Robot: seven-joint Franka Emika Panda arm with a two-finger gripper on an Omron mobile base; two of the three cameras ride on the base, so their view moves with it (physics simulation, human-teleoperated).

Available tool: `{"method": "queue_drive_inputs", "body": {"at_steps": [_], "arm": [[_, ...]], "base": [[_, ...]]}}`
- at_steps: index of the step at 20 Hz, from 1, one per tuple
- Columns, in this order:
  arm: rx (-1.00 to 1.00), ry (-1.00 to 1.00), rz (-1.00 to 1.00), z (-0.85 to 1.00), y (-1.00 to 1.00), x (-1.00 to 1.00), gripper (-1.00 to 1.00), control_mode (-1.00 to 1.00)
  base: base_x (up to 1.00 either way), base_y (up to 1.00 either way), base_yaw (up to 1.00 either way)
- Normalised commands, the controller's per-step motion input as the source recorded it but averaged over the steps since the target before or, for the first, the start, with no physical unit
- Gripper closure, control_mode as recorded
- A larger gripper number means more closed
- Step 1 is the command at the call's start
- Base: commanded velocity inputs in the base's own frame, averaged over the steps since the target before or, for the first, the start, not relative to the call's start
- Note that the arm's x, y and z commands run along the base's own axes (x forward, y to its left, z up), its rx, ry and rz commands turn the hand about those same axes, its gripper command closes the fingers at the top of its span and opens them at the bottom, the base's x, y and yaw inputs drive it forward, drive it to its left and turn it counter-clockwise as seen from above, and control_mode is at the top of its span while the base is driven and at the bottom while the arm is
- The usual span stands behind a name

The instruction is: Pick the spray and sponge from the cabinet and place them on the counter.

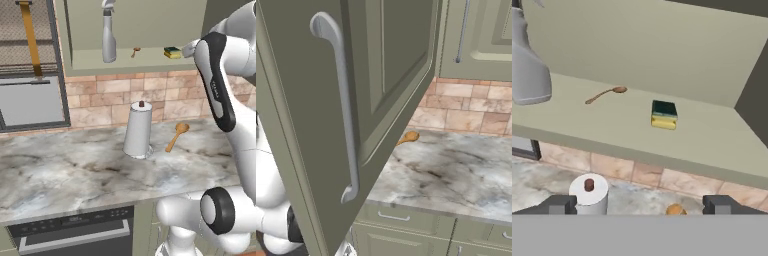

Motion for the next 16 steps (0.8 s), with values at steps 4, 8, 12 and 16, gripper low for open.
{"method": "queue_drive_inputs", "body": {"at_steps": [4, 8, 12, 16], "arm": [[0.0, 0.04, 0.0, -0.11, -0.05, 0.41, -1.0, -1.0], [0.0, 0.03, 0.0, -0.1, -0.01, 0.39, -1.0, -1.0], [0.0, 0.02, 0.0, -0.12, 0.0, 0.39, -1.0, -1.0], [0.0, 0.02, 0.0, -0.11, -0.02, 0.39, -1.0, -1.0]], "base": [[0.0, 0.0, 0.0], [0.0, 0.0, 0.0], [0.0, 0.0, 0.0], [0.0, 0.0, 0.0]]}}
